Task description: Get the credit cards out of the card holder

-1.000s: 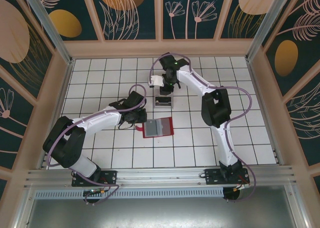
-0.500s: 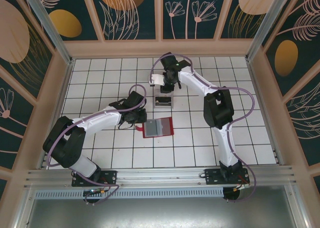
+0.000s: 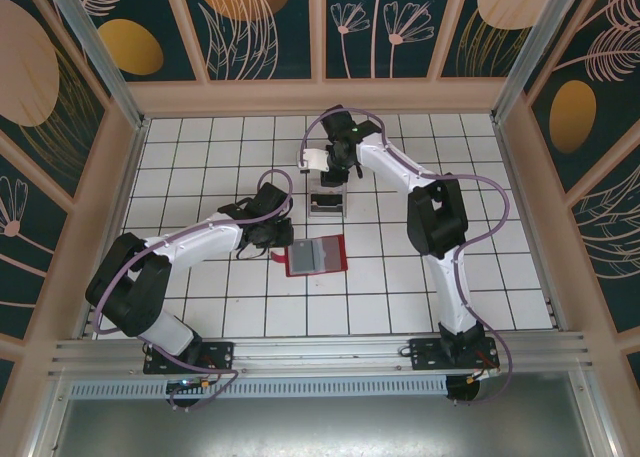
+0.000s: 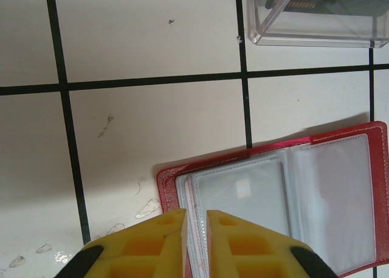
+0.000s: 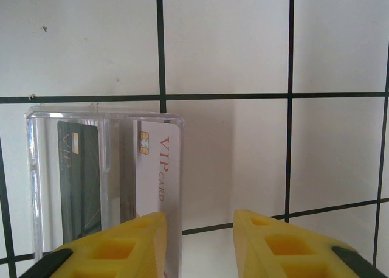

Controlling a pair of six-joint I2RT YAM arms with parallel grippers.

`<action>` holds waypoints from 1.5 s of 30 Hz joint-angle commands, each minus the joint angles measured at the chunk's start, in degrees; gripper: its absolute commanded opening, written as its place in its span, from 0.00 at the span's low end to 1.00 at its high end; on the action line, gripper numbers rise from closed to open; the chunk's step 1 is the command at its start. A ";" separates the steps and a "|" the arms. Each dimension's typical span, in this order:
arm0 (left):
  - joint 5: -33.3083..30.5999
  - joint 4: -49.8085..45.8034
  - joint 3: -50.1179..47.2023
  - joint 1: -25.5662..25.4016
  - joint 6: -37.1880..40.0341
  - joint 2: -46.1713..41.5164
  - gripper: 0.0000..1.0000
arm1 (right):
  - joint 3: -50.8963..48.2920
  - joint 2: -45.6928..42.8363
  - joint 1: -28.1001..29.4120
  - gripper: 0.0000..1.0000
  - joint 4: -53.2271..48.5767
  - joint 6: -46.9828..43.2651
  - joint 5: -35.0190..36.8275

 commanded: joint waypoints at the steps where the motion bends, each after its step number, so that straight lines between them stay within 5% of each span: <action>1: -0.90 -1.44 0.42 -0.01 -0.10 -1.07 0.18 | -0.13 1.72 -0.30 0.35 -2.06 0.76 -1.46; 25: -2.77 -1.61 -0.29 -0.03 -0.53 -2.55 0.18 | 1.79 -1.39 -0.30 0.37 -0.83 5.76 -2.69; 32: -4.08 -0.79 -0.87 0.66 -0.62 -3.44 0.19 | -6.37 -9.63 -0.54 0.38 9.05 25.31 -3.01; 45: 1.42 2.20 -1.98 7.84 2.12 -3.79 0.19 | -29.34 -24.90 0.36 0.26 20.49 82.36 -13.09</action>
